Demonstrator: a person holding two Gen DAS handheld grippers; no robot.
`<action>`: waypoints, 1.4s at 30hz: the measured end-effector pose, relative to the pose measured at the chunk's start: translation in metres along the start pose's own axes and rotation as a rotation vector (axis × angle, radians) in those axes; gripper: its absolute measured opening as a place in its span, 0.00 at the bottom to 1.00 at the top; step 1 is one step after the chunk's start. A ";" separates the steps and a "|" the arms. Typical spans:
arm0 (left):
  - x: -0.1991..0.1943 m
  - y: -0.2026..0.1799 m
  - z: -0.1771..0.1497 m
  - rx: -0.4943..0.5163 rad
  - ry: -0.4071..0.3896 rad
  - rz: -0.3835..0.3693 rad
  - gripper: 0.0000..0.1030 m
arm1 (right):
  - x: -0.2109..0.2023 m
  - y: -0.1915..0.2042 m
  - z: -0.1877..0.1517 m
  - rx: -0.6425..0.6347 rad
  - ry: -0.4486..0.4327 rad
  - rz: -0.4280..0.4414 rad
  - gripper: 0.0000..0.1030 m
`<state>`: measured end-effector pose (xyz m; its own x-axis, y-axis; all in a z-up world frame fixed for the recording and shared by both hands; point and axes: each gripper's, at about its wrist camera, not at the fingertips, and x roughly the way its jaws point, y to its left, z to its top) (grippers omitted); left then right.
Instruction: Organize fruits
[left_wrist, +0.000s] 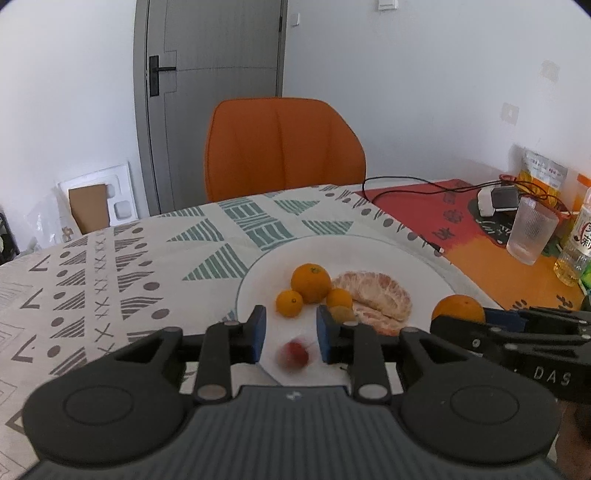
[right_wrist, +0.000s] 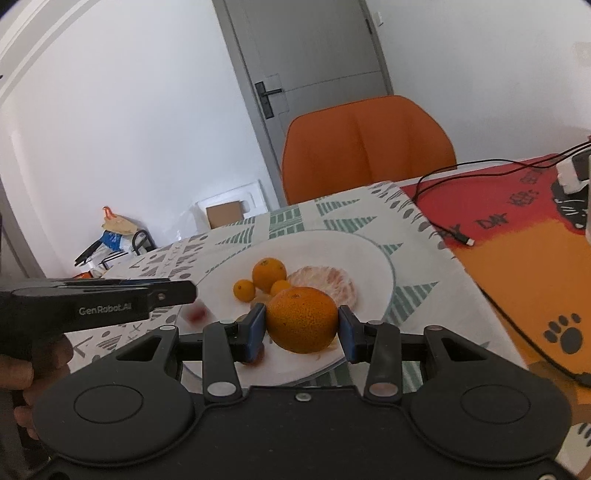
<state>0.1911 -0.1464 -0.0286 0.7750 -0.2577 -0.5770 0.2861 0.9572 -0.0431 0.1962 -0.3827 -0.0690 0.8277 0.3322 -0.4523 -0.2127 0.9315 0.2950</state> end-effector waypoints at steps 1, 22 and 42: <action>0.000 0.001 0.000 -0.002 0.002 -0.001 0.28 | 0.001 0.002 -0.001 -0.002 0.004 0.005 0.38; -0.046 0.032 -0.011 -0.063 -0.082 0.084 0.81 | -0.016 0.020 0.006 -0.038 -0.036 -0.005 0.49; -0.109 0.061 -0.024 -0.118 -0.129 0.147 0.96 | -0.055 0.051 0.008 -0.046 -0.071 0.014 0.94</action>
<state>0.1104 -0.0570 0.0122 0.8715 -0.1215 -0.4751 0.1026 0.9926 -0.0656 0.1442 -0.3548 -0.0229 0.8589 0.3351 -0.3872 -0.2463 0.9333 0.2614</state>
